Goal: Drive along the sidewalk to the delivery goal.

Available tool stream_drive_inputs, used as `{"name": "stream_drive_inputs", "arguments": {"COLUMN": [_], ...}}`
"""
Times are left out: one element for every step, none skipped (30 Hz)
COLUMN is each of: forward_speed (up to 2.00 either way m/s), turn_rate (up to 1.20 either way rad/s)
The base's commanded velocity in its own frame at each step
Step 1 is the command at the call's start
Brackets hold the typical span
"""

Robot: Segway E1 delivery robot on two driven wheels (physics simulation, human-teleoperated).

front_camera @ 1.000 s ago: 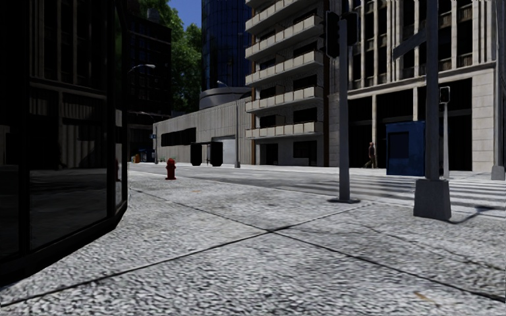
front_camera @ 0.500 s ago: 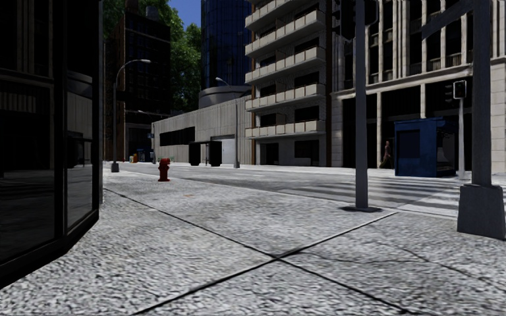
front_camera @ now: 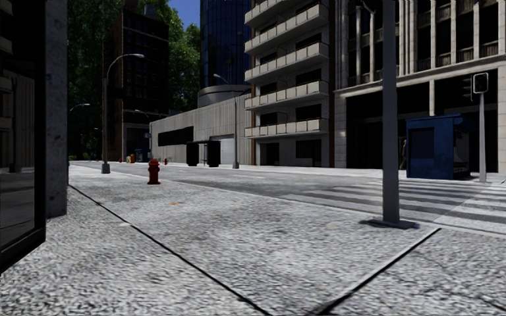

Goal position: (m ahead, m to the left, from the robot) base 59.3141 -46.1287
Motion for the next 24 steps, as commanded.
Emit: {"name": "stream_drive_inputs", "arguments": {"forward_speed": [1.79, 1.79, 1.79, 1.79, 1.79, 1.81, 1.89, 1.94, 1.96, 1.97, 1.97, 1.97, 1.97, 1.97, 1.97, 1.97, 1.96, 1.96, 1.96, 1.93, 1.83, 1.77, 1.77, 1.7], "turn_rate": [0.0, 0.0, 0.0, 0.0, 0.0, 0.0, 0.0, 0.0, 0.0, 0.0, 0.0, 0.0, 0.0, 0.0, 0.0, 0.0, 0.0, 0.0, -0.04, -0.12, -0.21, -0.25, -0.25, -0.28]}}
